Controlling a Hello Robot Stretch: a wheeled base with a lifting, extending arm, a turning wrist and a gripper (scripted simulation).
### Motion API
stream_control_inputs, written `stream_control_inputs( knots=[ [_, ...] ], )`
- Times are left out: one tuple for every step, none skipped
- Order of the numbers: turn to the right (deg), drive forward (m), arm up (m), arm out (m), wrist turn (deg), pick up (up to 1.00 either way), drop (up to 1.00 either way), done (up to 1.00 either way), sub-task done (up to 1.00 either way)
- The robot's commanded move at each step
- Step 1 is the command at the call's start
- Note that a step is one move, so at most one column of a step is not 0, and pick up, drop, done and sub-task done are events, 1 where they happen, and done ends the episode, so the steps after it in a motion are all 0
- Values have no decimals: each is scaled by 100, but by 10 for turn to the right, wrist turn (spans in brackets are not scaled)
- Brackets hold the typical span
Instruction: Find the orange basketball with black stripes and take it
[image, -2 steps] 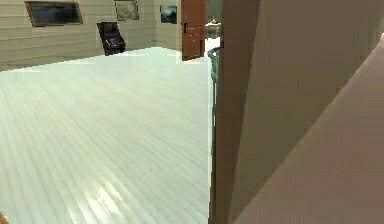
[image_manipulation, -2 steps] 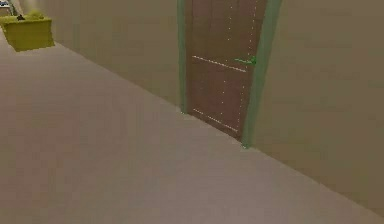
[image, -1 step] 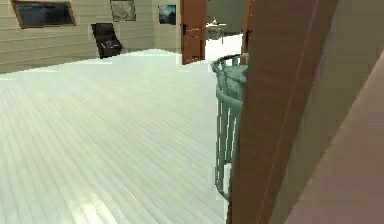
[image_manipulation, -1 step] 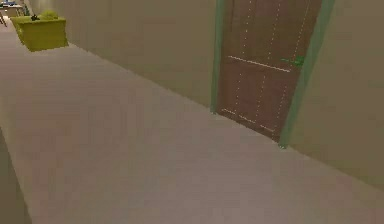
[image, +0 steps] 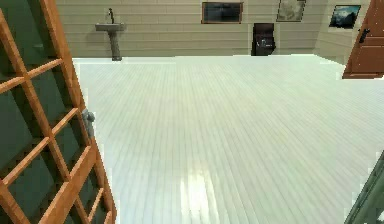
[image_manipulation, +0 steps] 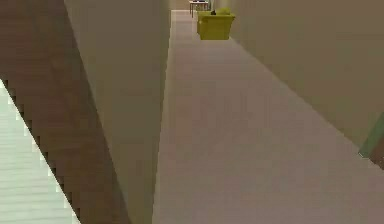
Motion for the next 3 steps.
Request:
stream_control_inputs(
  knots=[
    [0,45,0,0,0,0,0,0,0],
    [300,0,0,0,0,0,0,0,0],
    [0,100,0,0,0,0,0,0,0]
  ],
)
